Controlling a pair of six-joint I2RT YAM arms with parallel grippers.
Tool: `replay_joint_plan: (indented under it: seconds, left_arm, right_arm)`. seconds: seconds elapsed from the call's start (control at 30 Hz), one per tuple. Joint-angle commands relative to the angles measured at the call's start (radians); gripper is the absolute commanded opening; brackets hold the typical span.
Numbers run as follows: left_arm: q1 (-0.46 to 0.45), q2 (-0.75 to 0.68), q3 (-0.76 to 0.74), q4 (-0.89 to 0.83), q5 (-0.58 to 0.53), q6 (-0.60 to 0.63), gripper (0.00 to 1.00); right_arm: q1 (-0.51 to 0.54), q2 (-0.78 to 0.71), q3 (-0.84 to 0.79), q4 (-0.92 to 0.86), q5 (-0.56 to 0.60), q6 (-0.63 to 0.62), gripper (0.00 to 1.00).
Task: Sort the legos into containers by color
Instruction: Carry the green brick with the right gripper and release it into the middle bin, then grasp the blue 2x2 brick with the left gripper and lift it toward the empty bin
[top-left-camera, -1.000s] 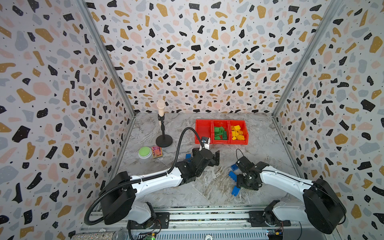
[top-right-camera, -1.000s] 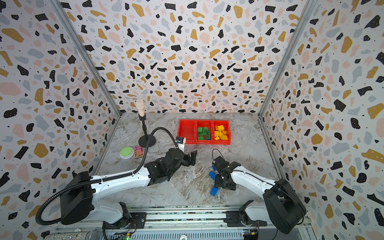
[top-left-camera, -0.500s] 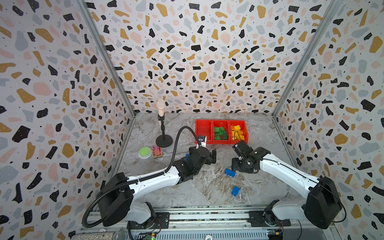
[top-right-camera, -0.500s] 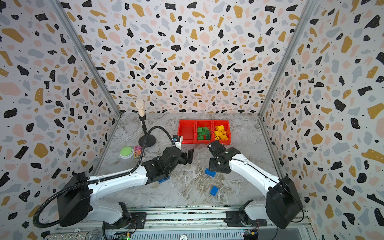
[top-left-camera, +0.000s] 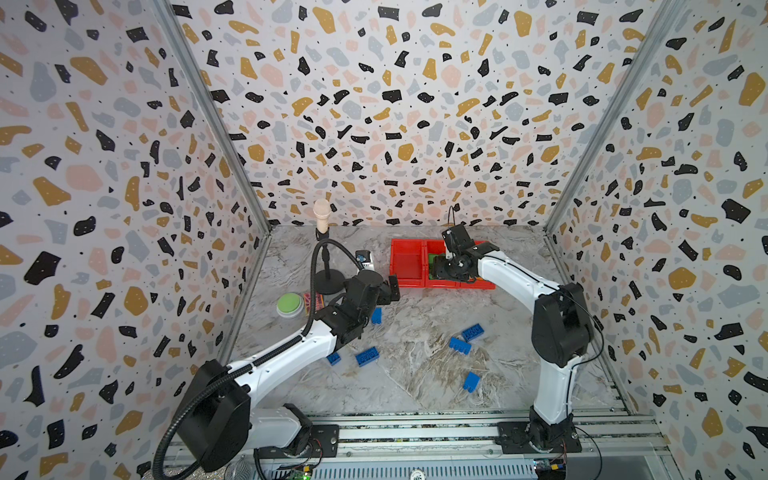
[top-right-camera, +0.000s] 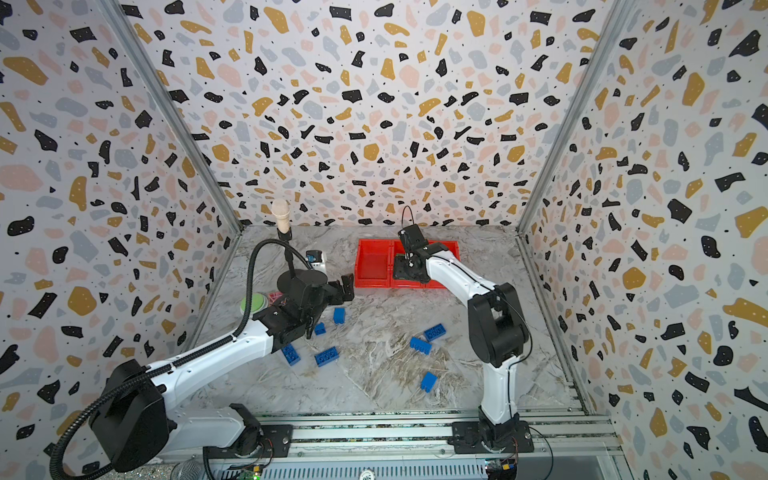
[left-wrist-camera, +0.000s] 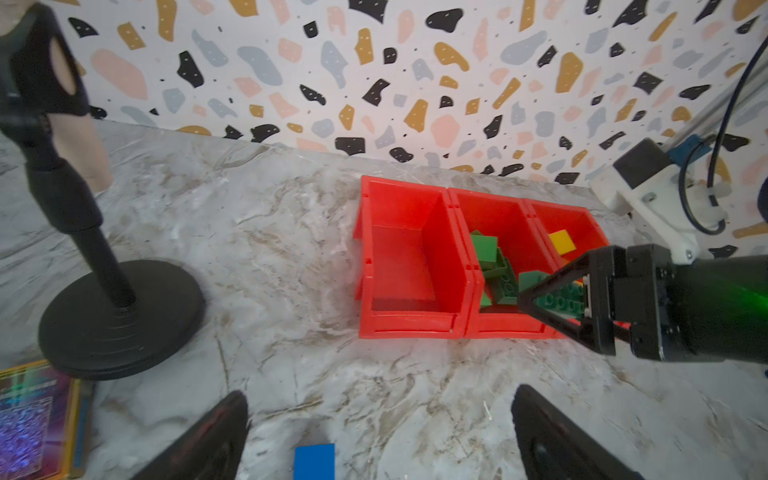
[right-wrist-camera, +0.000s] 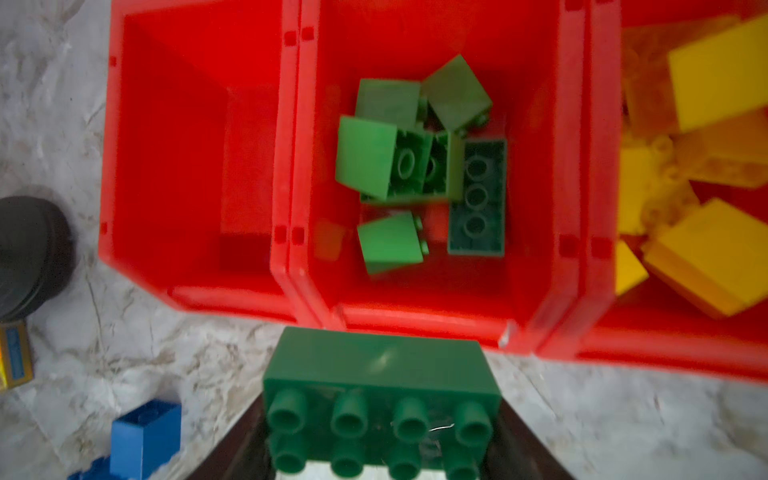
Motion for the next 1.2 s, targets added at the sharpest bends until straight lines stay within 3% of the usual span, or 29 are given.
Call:
replay_joint_plan:
  seconds: [0.0, 0.1, 0.23, 0.43, 0.83, 1.17]
  left_arm:
    - [0.058, -0.009, -0.026, -0.052, 0.032, -0.008, 1.00]
    - [0.104, 0.002, -0.036, -0.064, 0.059, -0.005, 1.00]
    - [0.136, 0.049, -0.015, -0.088, 0.079, 0.022, 1.00]
    - [0.138, 0.153, 0.036, -0.121, 0.126, 0.045, 1.00]
    - [0.134, 0.296, 0.061, -0.149, 0.229, -0.038, 1.00]
    - [0.096, 0.372, 0.078, -0.167, 0.213, -0.043, 0.95]
  right_arm:
    - [-0.031, 0.070, 0.134, -0.033, -0.007, -0.044, 0.53]
    - [-0.044, 0.159, 0.240, -0.060, -0.022, -0.050, 0.56]
    - [-0.045, 0.234, 0.380, -0.130, -0.035, -0.061, 0.84]
    - [-0.029, 0.157, 0.391, -0.179, -0.006, -0.072, 0.99]
    - [-0.025, -0.165, 0.135, -0.207, -0.031, -0.084, 0.99]
    - [-0.034, -0.415, -0.122, -0.187, -0.044, -0.084, 0.99]
